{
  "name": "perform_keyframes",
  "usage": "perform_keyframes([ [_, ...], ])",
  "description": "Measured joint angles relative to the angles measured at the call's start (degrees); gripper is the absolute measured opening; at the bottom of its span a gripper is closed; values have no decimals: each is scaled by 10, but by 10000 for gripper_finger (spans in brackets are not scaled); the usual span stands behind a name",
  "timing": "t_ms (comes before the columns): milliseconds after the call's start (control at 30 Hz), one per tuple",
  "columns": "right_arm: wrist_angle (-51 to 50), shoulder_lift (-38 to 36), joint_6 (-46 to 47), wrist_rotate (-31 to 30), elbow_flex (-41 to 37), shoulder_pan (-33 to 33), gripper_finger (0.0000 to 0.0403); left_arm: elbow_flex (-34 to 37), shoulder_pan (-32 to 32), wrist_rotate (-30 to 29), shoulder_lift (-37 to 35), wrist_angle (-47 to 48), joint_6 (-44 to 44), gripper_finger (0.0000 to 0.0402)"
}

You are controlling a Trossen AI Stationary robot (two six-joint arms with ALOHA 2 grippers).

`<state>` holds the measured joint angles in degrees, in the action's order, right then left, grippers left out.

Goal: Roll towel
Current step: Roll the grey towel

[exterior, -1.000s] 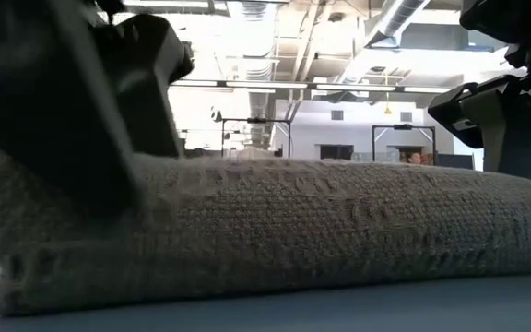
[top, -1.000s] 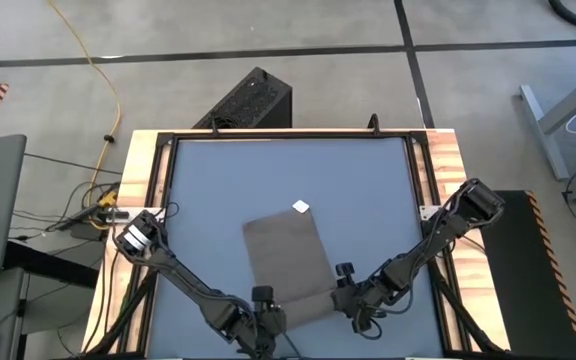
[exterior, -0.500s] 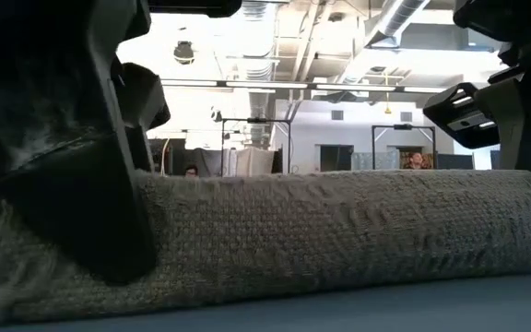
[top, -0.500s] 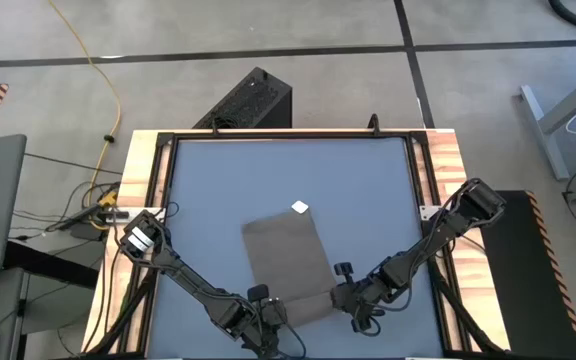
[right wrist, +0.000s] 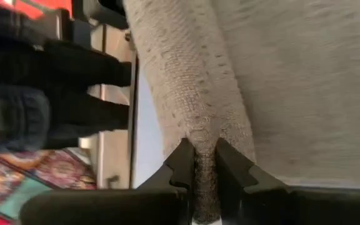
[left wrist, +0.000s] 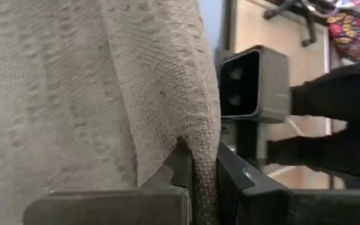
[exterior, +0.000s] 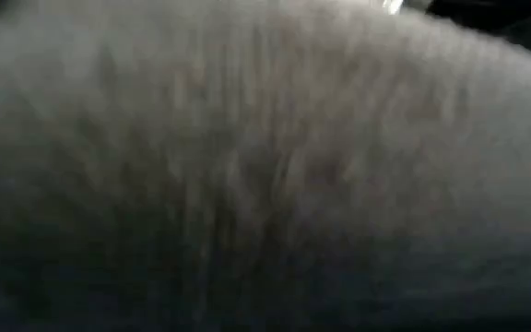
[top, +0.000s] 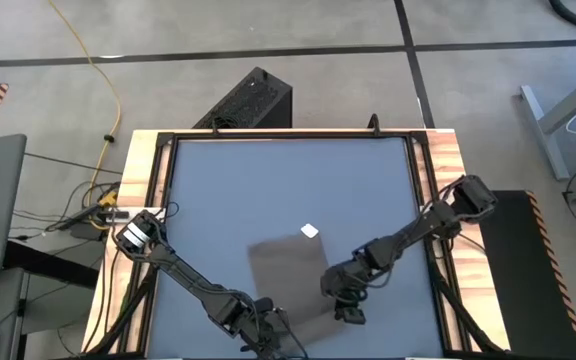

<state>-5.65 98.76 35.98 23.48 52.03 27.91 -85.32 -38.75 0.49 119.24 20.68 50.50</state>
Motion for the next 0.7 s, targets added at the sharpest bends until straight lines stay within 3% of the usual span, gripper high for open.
perform_keyframes([
  [167, 2, 1, 52, 12, 1, -23, 57, 38, -1, 34, -2, -37, 65, 10],
  [433, 13, 53, 128, 22, 2, -11, 57, 156, 4, 36, -7, -218, 216, 21],
  [700, 25, 81, 204, 12, 3, 0, 57, 159, 6, 41, -15, -184, 222, 66],
])
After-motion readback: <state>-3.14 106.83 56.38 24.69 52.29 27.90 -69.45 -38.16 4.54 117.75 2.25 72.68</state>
